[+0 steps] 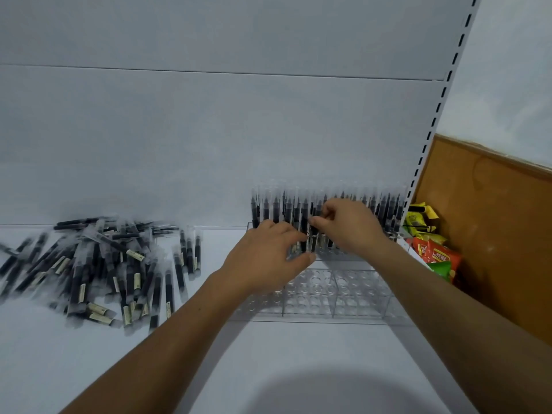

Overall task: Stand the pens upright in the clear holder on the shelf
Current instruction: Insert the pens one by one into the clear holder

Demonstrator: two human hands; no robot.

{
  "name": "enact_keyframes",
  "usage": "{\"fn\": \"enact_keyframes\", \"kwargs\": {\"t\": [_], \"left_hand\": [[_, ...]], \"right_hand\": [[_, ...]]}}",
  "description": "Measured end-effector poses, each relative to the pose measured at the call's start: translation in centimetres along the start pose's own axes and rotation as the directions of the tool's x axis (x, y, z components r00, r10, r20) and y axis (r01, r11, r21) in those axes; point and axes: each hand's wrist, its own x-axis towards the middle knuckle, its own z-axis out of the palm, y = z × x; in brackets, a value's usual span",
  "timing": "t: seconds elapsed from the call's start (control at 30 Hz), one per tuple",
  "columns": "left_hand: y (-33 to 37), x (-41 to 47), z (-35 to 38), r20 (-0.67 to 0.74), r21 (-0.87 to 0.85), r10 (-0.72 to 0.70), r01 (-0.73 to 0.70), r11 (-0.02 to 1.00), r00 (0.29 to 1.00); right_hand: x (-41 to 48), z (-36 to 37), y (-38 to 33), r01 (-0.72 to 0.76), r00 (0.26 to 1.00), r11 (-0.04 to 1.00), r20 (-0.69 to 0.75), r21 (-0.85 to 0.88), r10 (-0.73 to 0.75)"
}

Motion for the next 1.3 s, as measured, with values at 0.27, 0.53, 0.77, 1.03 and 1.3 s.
{"fn": "enact_keyframes", "kwargs": {"t": [0.27, 0.53, 0.77, 1.03, 1.3], "left_hand": [[0.1, 0.0, -0.3, 0.012, -0.037, -0.004, 0.004, 0.999, 1.0], [-0.6, -0.7, -3.0, -0.01, -0.112, -0.029, 0.028, 0.993, 1.0], [-7.1, -7.1, -5.9, -0.189, -0.199, -0.296, 0.259, 0.945, 0.936], [-13.9, -17.5, -5.6, -0.395, -0.245, -0.61, 0.561, 0.79, 0.687], [-15.8, -19.0, -4.9, -0.289, -0.361, -0.735, 0.641, 0.677, 0.613]], "right_hand": [[-0.2, -1.1, -0.4, 0.001, 0.995, 0.997, 0.096, -0.072, 0.006], [-1.6, -2.9, -2.1, 0.051, 0.996, 0.954, 0.082, -0.295, -0.028], [-3.5, -1.2, -10.1, 0.259, 0.963, 0.961, 0.102, -0.1, -0.249], [-8.2, 7.3, -20.5, 0.442, 0.823, 0.845, 0.24, 0.3, -0.515], [-8.8, 11.6, -19.7, 0.43, 0.837, 0.869, 0.253, 0.247, -0.486]]}}
